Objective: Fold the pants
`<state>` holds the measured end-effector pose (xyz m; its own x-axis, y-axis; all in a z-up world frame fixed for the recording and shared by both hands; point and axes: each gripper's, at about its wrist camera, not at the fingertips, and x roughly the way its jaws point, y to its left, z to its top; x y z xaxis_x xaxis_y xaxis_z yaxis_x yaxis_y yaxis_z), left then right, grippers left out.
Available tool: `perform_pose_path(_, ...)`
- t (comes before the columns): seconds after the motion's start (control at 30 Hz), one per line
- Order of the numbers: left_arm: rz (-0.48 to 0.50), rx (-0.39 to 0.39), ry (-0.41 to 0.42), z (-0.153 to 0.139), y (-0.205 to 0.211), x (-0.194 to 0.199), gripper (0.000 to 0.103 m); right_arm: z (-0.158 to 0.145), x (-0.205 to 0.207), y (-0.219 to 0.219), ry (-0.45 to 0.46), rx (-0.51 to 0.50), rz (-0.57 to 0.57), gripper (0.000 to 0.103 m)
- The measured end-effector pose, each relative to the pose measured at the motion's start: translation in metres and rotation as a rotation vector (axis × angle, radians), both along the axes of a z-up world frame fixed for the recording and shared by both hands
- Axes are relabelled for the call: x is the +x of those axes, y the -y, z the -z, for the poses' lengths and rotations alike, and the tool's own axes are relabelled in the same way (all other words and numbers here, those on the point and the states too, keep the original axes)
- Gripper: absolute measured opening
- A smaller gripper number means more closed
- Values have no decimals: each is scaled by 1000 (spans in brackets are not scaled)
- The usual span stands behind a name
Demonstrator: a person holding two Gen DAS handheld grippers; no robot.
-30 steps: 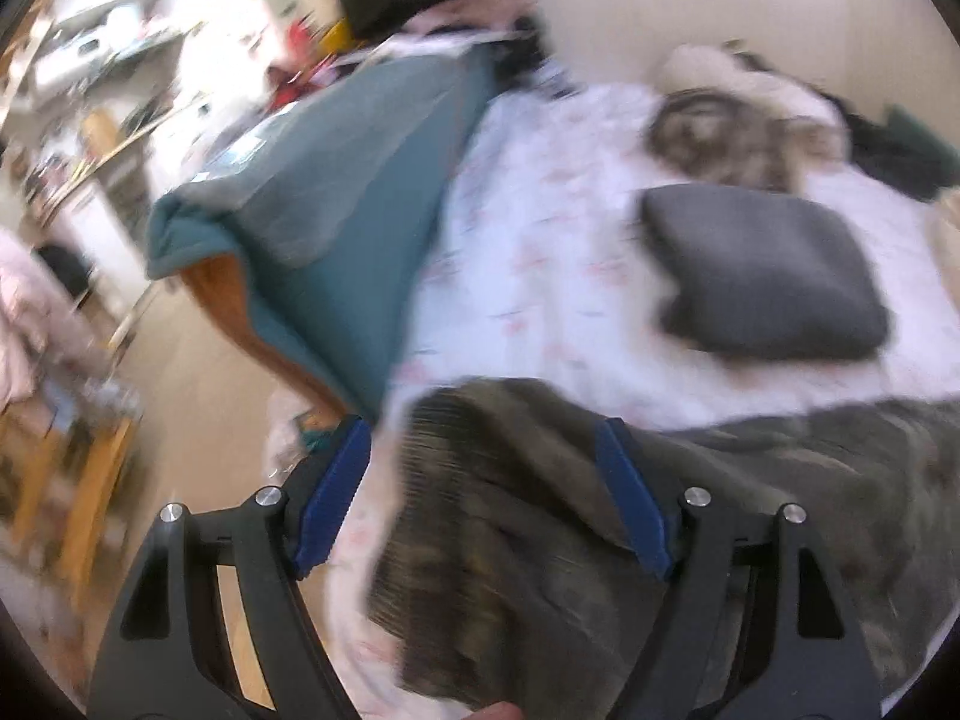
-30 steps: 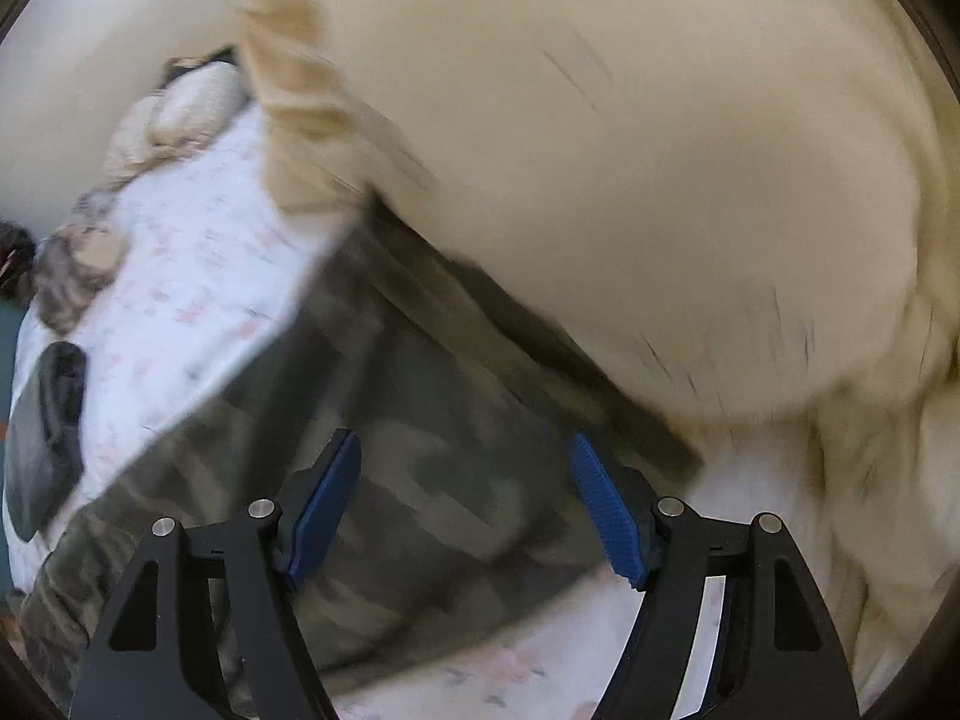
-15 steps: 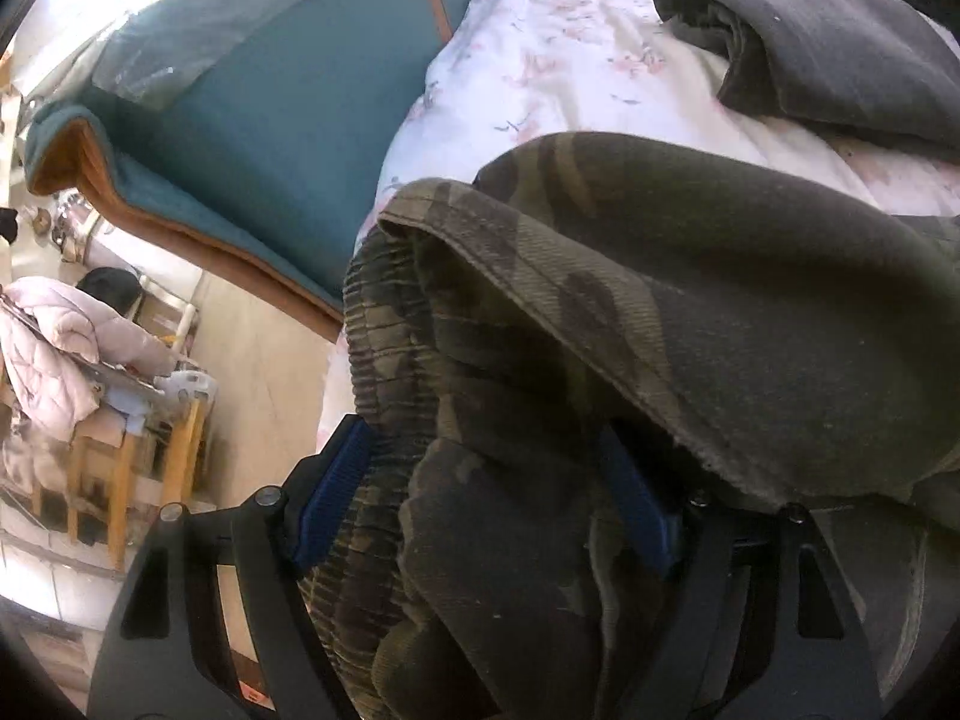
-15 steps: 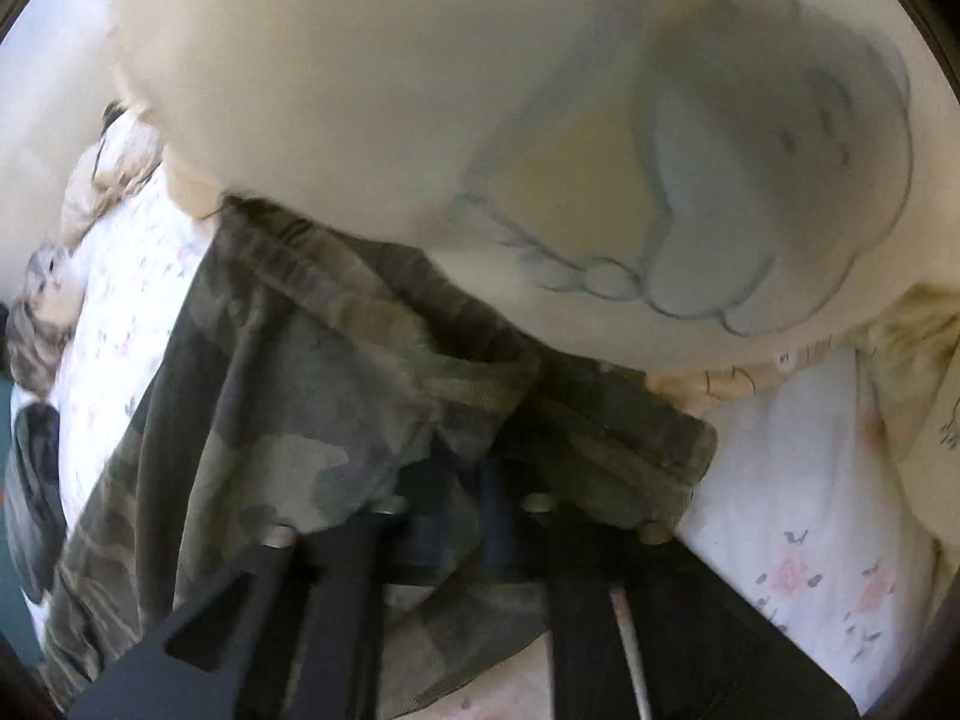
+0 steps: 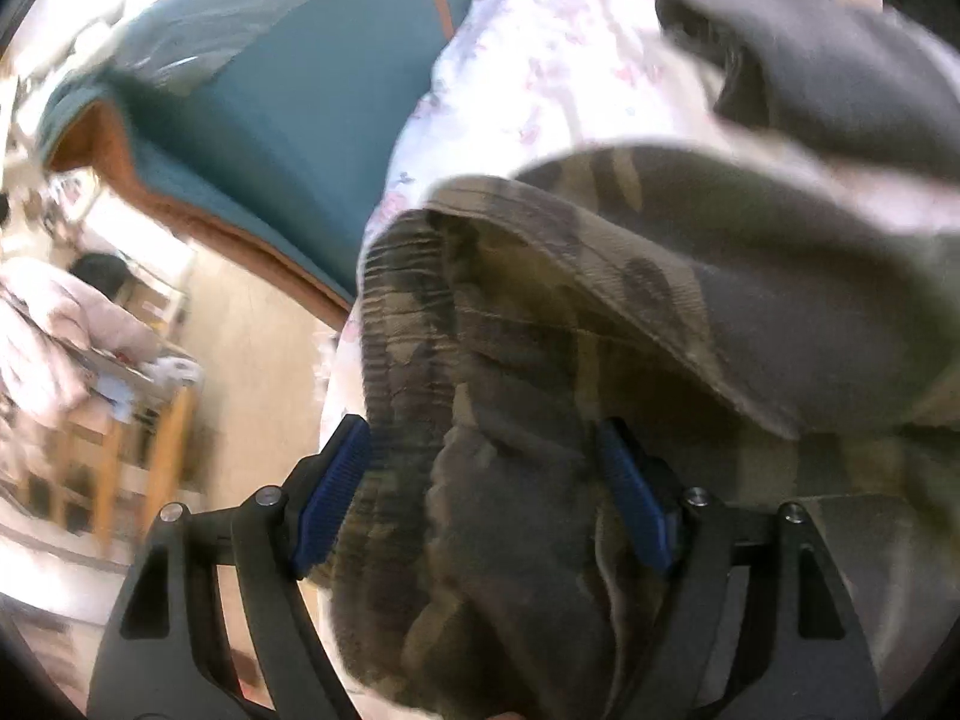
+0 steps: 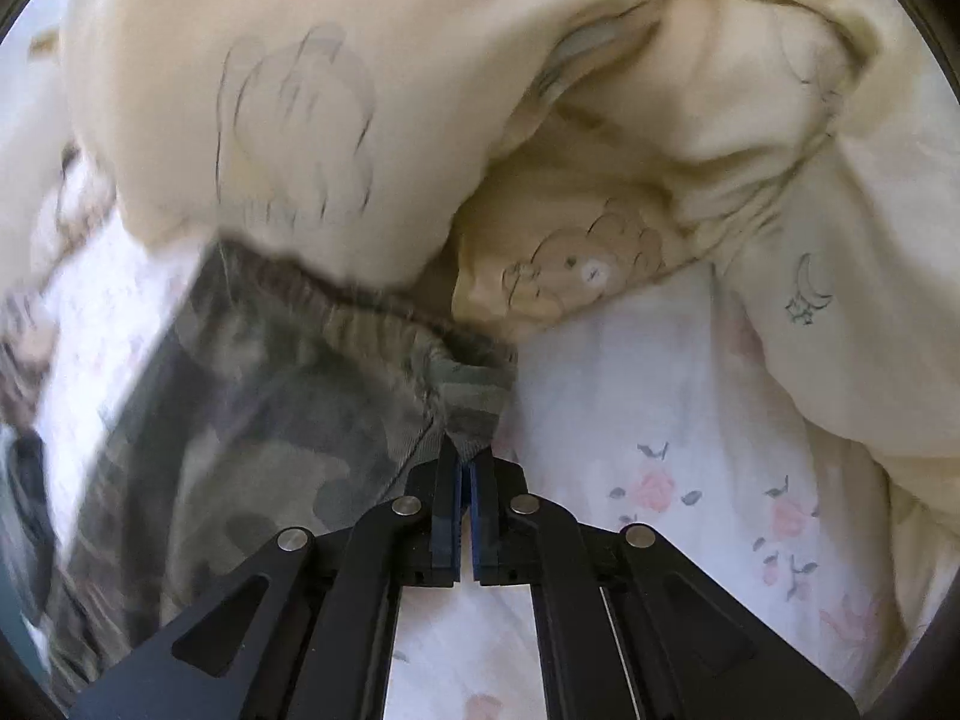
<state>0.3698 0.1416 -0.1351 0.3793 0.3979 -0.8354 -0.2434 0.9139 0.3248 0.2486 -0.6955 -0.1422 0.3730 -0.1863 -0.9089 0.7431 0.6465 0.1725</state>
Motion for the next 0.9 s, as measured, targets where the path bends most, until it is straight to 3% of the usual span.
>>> perform_pose_path(0.03, -2, -38, 19, -7, -3, -6, 75, -2, -3, -4, 4, -3, 0, 15)
perform_pose_path(0.1, -9, -135, 64, -23, -12, -26, 75, -8, -14, -9, 59, 26, 26, 65)
perform_pose_path(0.17, -34, -211, 104, -37, -25, -49, 75, -20, -32, -18, 146, 27, 68, 75)
perform_pose_path(0.33, -202, -300, 194, -61, -65, -95, 79, -30, -56, -45, 252, 121, 90, 75)
perform_pose_path(0.47, -321, -436, 172, -52, -83, -119, 79, -27, -53, -90, 283, 168, 44, 75)
perform_pose_path(0.57, -366, -499, 177, -41, -70, -136, 79, -24, -45, -117, 291, 199, -8, 75)
perform_pose_path(0.7, -448, -597, 284, -28, -36, -163, 79, -8, -42, -140, 309, 310, -47, 75)
perform_pose_path(0.8, -501, -696, 299, 0, -25, -160, 79, 3, -50, -143, 305, 378, -35, 75)
perform_pose_path(0.9, -612, -722, 297, 31, -38, -157, 79, 14, -58, -140, 307, 424, -22, 75)
